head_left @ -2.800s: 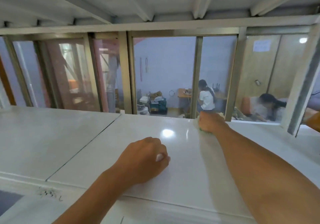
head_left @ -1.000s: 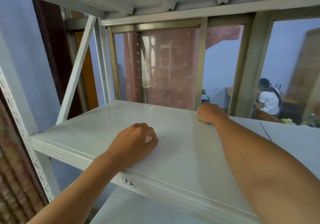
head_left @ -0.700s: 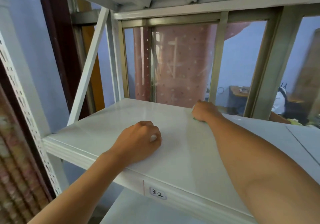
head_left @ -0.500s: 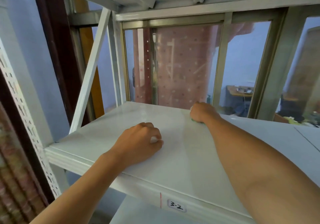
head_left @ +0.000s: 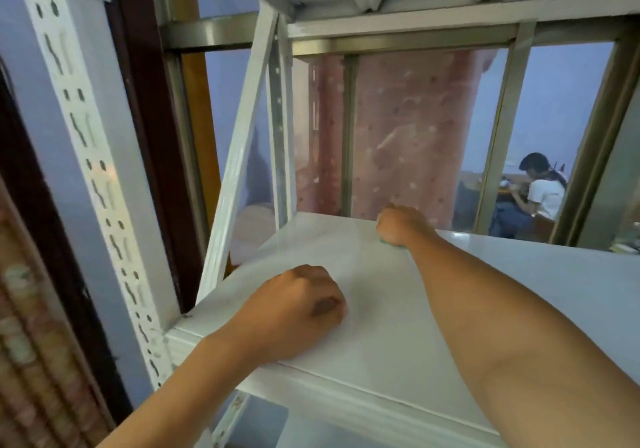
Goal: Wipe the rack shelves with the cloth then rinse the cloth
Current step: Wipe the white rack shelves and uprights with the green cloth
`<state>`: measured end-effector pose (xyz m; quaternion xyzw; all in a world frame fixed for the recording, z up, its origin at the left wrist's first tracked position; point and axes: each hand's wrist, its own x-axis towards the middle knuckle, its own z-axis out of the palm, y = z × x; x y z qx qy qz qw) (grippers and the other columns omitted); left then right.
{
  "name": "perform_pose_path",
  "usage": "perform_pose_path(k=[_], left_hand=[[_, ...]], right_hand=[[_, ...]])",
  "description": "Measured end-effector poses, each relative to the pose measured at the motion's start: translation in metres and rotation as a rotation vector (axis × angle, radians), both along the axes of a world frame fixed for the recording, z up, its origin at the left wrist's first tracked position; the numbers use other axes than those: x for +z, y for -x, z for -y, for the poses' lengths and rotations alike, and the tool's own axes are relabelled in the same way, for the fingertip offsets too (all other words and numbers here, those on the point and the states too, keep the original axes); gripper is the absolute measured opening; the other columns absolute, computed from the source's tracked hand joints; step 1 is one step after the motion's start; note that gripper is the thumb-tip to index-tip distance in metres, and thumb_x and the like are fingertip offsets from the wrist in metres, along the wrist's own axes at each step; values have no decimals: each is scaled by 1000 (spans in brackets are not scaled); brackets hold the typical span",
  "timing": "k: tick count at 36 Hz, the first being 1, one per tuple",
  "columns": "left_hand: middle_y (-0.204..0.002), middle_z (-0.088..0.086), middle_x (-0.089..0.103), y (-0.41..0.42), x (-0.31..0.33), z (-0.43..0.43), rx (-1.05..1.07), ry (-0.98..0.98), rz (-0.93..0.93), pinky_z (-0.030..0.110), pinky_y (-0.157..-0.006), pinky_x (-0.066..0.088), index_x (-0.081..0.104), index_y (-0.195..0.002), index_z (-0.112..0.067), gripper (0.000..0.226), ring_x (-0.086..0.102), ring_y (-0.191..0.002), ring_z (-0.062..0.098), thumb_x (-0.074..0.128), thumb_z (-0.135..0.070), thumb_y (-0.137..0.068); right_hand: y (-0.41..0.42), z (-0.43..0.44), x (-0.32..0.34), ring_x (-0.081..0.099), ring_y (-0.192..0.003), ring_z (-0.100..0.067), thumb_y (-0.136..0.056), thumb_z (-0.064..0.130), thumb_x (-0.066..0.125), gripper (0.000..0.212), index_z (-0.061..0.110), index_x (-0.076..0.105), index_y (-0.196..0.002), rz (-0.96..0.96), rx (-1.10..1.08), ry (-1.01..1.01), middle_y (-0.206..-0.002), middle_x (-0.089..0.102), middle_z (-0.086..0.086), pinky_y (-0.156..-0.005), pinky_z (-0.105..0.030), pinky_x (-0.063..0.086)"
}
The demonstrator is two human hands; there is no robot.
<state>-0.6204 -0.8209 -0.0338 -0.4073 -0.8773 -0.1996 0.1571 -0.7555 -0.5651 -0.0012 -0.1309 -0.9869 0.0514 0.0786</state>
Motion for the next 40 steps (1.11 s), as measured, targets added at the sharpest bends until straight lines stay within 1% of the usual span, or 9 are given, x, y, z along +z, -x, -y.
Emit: perform_pose_path(k=[3,8,16,21,26,29,33,37,40], left_hand=[[-96,-9,69,3,-2,16,-26,-29,-12,36,-77,54,75,-96,-27,23,62,-91,13,55,-37,-92],[-99,-9,68,11,-4,35,-7,-29,-29,37,-78,54,74,-99,-27,26,60,-94,12,51,-39,-93],[-88,-5,66,13,-10,36,-8,-44,-93,37,-72,52,73,-87,-20,40,60,-84,19,41,-44,-94],[-78,-3,58,12,-11,36,-21,-74,-138,39,-64,49,64,-75,-16,41,54,-74,22,40,-42,-94],[-68,-1,52,11,-9,39,-78,-128,-192,40,-56,46,55,-65,-14,34,48,-66,22,49,-33,-92],[-64,0,52,7,-5,40,-141,-151,-231,39,-53,44,54,-63,-15,32,47,-63,22,54,-29,-92],[-56,1,46,3,-3,43,-177,-207,-301,34,-45,34,49,-57,-15,32,39,-54,22,64,-23,-84],[-50,-1,41,0,-1,47,-200,-253,-325,32,-42,30,42,-52,-17,30,30,-49,19,65,-19,-72],[-48,-2,39,-2,-1,50,-238,-295,-309,31,-40,29,41,-49,-17,25,27,-46,18,62,-16,-64]], right_hand=[[30,18,-7,58,-116,-37,-72,31,39,64,14,59,-131,28,42,-17,-134,59,-15,-93,-40,48],[36,65,-2,54,-123,-40,-96,21,45,39,6,54,-130,-29,79,-24,-135,57,-20,-97,-41,46],[65,105,-7,53,-123,-39,-100,33,36,46,11,43,-140,-12,161,-3,-141,52,-18,-98,-44,44],[75,124,-8,57,-113,-35,-101,30,34,42,9,51,-133,3,220,-8,-132,57,-17,-85,-39,42],[77,138,-12,52,-121,-38,-100,46,30,58,11,39,-145,-14,275,-4,-140,52,-19,-98,-44,43],[77,149,-13,55,-116,-37,-98,51,35,58,11,46,-137,-26,297,-25,-134,56,-17,-92,-41,44],[73,165,-8,56,-111,-33,-96,50,44,56,10,47,-135,-1,337,-29,-127,58,-15,-77,-36,39],[73,190,-8,57,-104,-30,-94,45,47,46,12,53,-125,38,398,-23,-121,60,-13,-82,-37,47],[69,211,-6,57,-96,-27,-95,37,48,37,10,59,-118,3,438,22,-117,63,-11,-83,-38,48]])
